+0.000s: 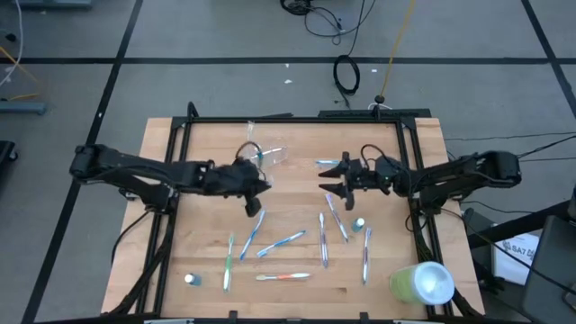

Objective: Pick & Place toothbrushing station
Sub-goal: Put the top green toothbrush into the transparent organizer

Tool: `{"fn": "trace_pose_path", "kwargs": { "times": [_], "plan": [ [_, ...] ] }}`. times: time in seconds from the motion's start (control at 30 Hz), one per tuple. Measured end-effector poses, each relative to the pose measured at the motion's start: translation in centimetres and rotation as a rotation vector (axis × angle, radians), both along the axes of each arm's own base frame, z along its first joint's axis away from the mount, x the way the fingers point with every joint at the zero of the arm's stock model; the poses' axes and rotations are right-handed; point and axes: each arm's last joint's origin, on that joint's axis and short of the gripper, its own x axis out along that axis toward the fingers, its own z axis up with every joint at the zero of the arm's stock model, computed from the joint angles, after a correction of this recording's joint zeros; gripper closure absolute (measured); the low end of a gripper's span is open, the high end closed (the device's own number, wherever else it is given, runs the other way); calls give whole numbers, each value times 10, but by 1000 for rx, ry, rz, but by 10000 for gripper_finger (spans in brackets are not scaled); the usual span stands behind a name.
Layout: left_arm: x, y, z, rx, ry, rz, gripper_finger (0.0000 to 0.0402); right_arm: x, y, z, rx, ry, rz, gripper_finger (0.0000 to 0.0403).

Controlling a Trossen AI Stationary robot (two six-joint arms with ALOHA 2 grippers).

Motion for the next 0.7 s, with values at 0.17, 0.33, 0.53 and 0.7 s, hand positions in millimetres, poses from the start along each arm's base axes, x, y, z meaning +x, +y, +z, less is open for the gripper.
{"fn": "trace_pose_path", "kwargs": {
  "times": [0.17,0.33,0.53,0.7],
  "plan": [
    [8,1,26,83,-250,-52,371,32,12,11,-94,-21,8,234],
    [11,-1,35,109,-344,-103,368,60,22,15,-138,-25,56,234],
    [12,-2,36,103,-358,-115,380,79,25,15,-167,-24,110,213],
    [17,-3,31,103,-343,-120,367,91,25,20,-148,-109,101,177]
  ]
}}
